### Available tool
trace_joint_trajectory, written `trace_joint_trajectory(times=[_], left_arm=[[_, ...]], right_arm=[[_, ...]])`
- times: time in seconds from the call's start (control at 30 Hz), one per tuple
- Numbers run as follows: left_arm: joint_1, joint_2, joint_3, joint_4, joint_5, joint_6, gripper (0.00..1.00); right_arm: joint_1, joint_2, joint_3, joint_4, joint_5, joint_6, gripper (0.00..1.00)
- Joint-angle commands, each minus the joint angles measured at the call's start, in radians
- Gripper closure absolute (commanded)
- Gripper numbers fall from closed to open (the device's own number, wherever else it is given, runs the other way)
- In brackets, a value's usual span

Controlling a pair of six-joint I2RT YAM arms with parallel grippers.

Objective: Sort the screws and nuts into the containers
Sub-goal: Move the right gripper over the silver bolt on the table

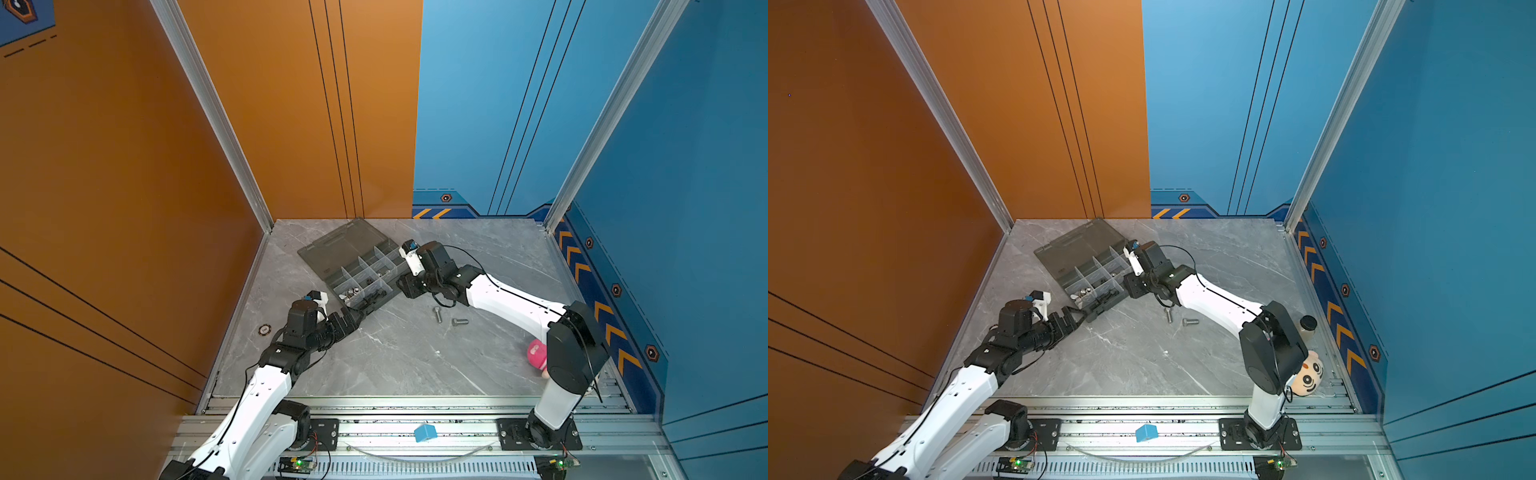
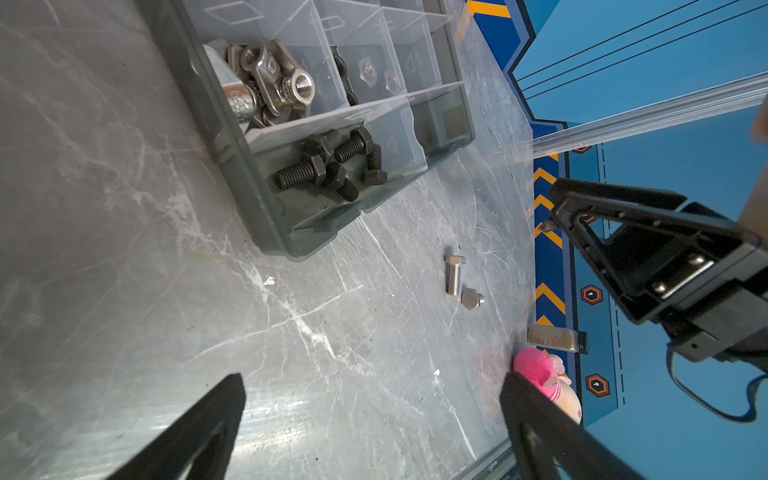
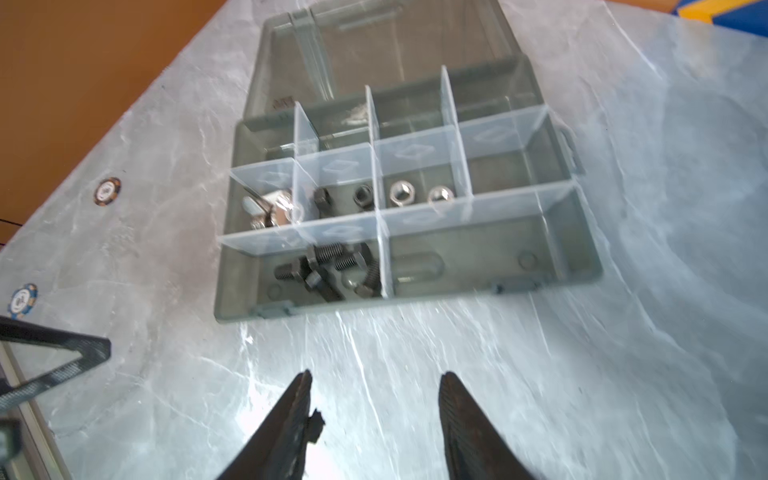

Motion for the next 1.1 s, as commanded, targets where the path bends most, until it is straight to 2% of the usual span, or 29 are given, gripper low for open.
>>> trace_joint_trajectory(times=[0.0, 0.67, 0.9, 1.07], left_arm=[[0.003, 0.002, -0.011, 0.007, 0.022, 0.001, 0.02], [-0.058, 0.072, 0.030, 0.052, -0.016, -0.009, 0.02], [-0.100, 0.120, 0.054, 0.071, -0.035, -0.009, 0.02], [-0.130, 0.149, 0.056, 0.100, -0.046, -0.016, 0.02]], right_arm=[[-0.038, -0.073, -0.046, -0.051, 0.067, 0.030, 0.47], [-0.137, -0.295, -0.376, -0.052, 0.114, 0.138, 0.38], [-0.166, -0.299, -0.446, -0.011, 0.101, 0.159, 0.36], [-0.173, -0.247, -0.453, 0.027, 0.073, 0.175, 0.36]])
